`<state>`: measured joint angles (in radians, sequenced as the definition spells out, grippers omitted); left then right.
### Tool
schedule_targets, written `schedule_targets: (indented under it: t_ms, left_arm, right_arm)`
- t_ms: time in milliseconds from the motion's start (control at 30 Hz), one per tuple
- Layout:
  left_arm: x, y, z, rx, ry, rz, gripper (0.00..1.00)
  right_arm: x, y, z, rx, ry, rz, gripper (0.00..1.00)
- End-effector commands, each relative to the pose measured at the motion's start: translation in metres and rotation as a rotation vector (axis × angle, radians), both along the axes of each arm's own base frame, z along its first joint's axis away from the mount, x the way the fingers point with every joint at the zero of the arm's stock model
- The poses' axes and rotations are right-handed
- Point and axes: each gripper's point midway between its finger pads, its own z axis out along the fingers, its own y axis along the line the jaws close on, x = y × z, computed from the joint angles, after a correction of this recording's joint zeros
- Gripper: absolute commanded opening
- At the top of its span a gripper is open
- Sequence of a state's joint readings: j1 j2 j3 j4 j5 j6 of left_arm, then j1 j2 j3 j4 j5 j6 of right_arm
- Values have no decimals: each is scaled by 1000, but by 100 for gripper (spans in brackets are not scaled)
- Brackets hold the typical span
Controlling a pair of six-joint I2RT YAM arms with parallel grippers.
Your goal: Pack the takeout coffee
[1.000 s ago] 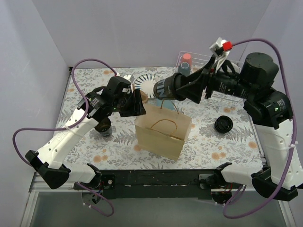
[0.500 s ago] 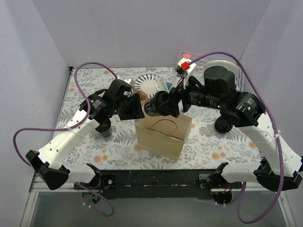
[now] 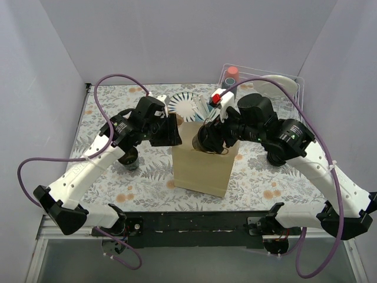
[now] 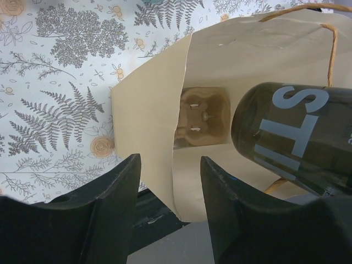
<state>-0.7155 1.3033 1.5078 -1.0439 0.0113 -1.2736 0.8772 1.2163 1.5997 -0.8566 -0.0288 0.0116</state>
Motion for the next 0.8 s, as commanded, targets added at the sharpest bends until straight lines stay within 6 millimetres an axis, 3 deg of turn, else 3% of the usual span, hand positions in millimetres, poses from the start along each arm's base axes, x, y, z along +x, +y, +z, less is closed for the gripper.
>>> schedule_targets:
  t_ms: [0, 200, 400, 767]
  left_arm:
    - [7, -3, 14, -5, -50, -26, 46]
    - [12, 0, 15, 24, -58, -14, 46]
    - [9, 1, 13, 31, -66, -40, 43]
    - [-5, 3, 10, 38, -36, -102, 34]
  right_arm:
    - [-11, -6, 12, 25, -55, 42, 30]
    - [-25, -8, 8, 23, -61, 101, 29]
    - [-33, -13, -11, -14, -50, 115, 28]
    - [-33, -14, -25, -54, -67, 78, 27]
